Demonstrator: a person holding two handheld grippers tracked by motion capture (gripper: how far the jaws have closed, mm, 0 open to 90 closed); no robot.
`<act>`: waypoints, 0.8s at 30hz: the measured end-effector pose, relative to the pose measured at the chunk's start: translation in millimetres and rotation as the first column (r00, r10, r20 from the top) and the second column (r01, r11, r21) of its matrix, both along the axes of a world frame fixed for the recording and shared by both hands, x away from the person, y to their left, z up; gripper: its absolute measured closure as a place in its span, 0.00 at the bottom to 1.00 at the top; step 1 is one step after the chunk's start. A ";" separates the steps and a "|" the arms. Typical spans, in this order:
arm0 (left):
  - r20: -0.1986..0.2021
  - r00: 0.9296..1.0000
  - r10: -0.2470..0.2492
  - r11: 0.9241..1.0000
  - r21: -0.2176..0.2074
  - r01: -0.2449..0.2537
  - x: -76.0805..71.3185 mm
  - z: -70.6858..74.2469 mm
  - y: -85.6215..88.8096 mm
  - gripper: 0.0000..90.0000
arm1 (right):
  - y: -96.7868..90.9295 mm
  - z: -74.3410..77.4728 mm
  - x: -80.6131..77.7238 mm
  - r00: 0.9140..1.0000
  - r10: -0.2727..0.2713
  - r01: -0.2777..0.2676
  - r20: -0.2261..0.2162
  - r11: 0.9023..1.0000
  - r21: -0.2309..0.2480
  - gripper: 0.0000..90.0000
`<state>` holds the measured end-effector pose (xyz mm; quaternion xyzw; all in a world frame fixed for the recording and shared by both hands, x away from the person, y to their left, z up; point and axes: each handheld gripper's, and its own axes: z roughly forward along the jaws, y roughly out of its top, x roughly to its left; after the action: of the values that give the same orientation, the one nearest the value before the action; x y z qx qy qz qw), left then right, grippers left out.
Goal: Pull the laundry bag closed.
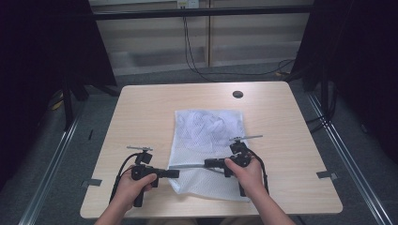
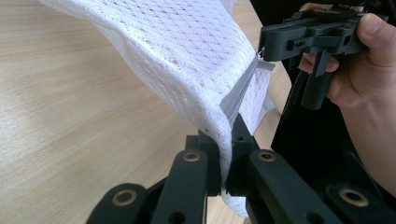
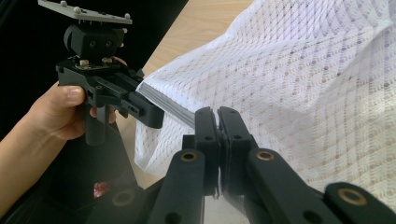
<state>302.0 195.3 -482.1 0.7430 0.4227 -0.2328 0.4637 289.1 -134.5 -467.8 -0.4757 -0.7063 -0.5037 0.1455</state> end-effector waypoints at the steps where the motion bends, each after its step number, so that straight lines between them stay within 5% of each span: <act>1: -0.001 1.000 0.000 1.000 0.000 0.000 0.1 0.0 0.2 0.98 | 0.0 0.1 0.1 1.000 -0.001 0.001 0.000 1.000 0.000 0.97; 24: -0.008 1.000 0.002 1.000 -0.005 -0.002 -0.4 0.9 0.3 0.98 | -8.3 2.2 0.3 1.000 -0.016 0.016 0.005 1.000 -0.002 0.97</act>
<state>301.6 195.6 -481.2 0.7406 0.4246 -0.2363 0.4640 289.4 -142.9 -465.6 -0.4800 -0.7034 -0.5054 0.1394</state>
